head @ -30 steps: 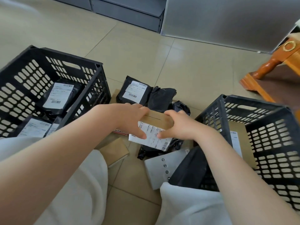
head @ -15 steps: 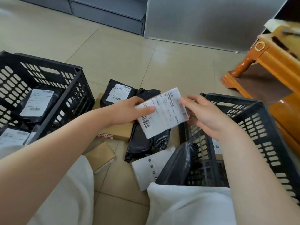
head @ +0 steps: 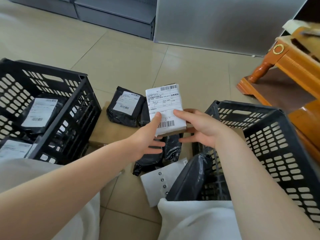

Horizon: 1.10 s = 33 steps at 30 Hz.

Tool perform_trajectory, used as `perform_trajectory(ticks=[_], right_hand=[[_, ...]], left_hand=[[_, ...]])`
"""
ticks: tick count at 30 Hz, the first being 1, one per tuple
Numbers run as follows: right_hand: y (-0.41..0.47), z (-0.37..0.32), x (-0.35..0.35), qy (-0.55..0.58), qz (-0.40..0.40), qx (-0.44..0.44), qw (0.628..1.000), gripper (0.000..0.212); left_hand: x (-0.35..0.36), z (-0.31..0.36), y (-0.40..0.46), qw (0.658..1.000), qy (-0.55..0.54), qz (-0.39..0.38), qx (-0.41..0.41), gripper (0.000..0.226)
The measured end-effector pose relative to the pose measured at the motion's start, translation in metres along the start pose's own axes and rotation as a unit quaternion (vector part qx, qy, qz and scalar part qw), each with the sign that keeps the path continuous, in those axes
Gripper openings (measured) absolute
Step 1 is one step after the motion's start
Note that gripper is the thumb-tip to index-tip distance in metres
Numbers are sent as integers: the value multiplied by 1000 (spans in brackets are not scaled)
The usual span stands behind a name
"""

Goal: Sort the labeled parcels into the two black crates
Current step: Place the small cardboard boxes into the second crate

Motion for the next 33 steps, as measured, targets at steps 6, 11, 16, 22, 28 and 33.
perform_trajectory(ticks=[6, 11, 16, 22, 28, 33], right_hand=[[6, -24, -25, -12, 31, -77, 996, 46], [-5, -52, -84, 46, 105, -142, 983, 44], [-37, -36, -163, 110, 186, -162, 963, 31], [-68, 39, -227, 152, 272, -154, 938, 21], [-84, 109, -269, 243, 344, -135, 897, 19], [-92, 185, -299, 254, 398, -54, 880, 17]], left_hand=[[28, 1, 15, 999, -11, -47, 16, 52], [80, 18, 17, 990, 38, -108, 80, 65], [170, 18, 19, 929, 288, -160, 172, 83], [242, 16, 29, 783, 532, -109, 305, 83], [272, -8, 43, 736, 603, -61, 300, 78], [263, -19, 53, 701, 629, -5, 337, 82]])
Point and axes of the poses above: each hand's wrist, its own y-axis towards the middle knuckle, its own x-axis out of the palm, z = x × y, the point moved 9 cm from there along y, towards the middle knuckle, and after that the axes turned 11 degrees about y, right-handed, at the moved point
